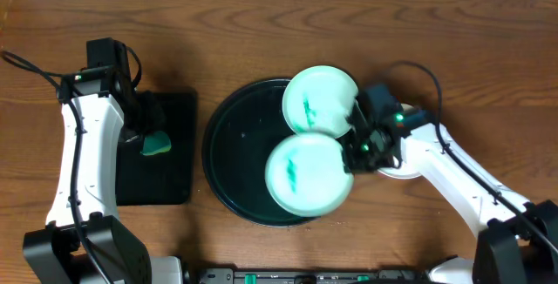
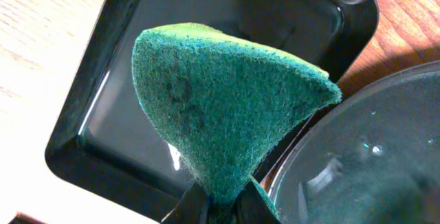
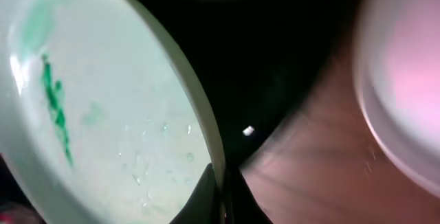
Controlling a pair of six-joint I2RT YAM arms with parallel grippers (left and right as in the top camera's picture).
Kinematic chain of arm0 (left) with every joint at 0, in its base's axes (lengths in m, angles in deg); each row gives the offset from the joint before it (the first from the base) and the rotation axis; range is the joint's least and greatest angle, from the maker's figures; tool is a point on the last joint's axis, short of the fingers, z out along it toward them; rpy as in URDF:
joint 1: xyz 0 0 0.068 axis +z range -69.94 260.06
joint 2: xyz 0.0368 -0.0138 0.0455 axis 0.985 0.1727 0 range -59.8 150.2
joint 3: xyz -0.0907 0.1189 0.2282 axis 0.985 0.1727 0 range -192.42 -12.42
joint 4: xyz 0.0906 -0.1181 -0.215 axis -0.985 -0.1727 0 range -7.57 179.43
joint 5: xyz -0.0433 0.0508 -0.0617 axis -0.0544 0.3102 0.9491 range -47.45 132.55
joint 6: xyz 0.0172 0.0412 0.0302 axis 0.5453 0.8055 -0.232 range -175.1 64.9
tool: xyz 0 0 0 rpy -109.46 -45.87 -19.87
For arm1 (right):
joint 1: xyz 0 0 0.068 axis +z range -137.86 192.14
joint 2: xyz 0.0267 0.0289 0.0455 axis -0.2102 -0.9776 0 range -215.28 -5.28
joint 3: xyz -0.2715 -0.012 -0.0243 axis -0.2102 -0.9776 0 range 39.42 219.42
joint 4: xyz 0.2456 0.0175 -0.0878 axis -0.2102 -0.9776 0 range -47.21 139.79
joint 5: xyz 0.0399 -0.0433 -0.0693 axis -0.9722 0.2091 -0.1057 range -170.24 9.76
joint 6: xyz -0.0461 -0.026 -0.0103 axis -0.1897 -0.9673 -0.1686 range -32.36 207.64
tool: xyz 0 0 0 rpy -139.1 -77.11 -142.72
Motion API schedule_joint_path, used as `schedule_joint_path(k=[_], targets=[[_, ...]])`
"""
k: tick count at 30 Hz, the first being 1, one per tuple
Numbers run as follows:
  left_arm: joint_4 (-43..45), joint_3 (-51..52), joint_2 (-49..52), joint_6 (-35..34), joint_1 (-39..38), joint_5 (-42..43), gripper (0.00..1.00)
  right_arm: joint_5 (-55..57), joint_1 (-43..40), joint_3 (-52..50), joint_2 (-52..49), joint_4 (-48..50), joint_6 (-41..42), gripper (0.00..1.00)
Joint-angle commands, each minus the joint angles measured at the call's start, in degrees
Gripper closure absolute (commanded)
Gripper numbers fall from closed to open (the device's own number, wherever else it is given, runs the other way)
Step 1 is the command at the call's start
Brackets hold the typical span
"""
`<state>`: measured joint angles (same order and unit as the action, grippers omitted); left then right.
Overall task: Clean dirty plates on tray and stack at the side
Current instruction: 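Move the right gripper to the lower green plate and grip its rim, then bring the sponge in the left gripper onto the green plate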
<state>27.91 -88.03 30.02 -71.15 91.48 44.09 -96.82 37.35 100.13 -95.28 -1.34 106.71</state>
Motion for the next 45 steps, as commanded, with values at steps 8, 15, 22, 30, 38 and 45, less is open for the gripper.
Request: schedule_joint_path(k=[8, 15, 22, 30, 38, 45], targets=[[-0.4, -0.6, 0.4, 1.0, 0.0, 0.0, 0.93, 1.1, 7.5, 18.2, -11.9, 0.0, -0.9, 0.99], [-0.6, -0.6, 0.4, 1.0, 0.0, 0.0, 0.93, 1.1, 10.5, 26.0, -23.6, -2.9, -0.8, 0.99], [-0.3, -0.6, 0.4, 1.0, 0.0, 2.2, 0.93, 0.9, 13.1, 26.0, -30.5, -1.0, 0.9, 0.99], [0.9, -0.3, 0.4, 1.0, -6.2, 9.4, 0.93, -1.0, 11.5, 26.0, -32.6, -0.7, 1.9, 0.99], [4.0, 4.2, 0.4, -5.8, -17.9, 10.0, 0.93, -0.8, 11.6, 25.9, -32.7, -0.7, 2.1, 0.99], [14.0, 16.6, 0.4, -17.0, -27.2, 9.4, 0.93, -0.9, 11.6, 25.9, -32.7, -0.5, 2.1, 0.99]])
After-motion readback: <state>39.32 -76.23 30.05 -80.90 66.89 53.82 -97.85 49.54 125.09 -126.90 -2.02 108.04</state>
